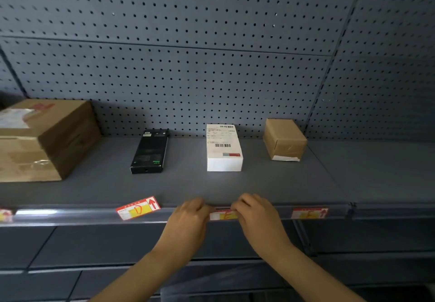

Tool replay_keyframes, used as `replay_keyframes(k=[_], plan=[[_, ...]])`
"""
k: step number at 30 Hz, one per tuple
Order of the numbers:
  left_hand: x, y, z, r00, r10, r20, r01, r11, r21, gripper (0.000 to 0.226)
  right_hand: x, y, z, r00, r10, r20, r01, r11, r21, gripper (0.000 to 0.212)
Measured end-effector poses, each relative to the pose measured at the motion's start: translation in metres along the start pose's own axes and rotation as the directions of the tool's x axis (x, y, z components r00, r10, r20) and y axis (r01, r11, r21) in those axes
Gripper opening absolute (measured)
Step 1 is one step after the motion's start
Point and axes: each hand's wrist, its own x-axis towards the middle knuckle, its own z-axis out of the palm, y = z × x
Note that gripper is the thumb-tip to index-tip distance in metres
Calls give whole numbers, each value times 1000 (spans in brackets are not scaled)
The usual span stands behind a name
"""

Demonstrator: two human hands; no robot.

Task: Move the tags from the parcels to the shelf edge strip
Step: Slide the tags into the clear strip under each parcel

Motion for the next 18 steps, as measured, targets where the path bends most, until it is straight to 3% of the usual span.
replay_keyframes(k=[5, 12, 18], plan=[[-10, 4, 8, 1000, 4, 2, -4, 997, 82, 49, -4, -1, 4, 1000, 10, -18, -9, 1000, 17, 21], [-14, 7, 10, 1000, -19, -17, 21, 994, 108, 48, -9, 0, 4, 999, -25, -26, 26, 1000, 18, 17], [-24, 10, 15, 1000, -13, 4, 13, 992, 124, 55, -29, -11, 15, 983, -180, -29, 180, 984, 4, 15]])
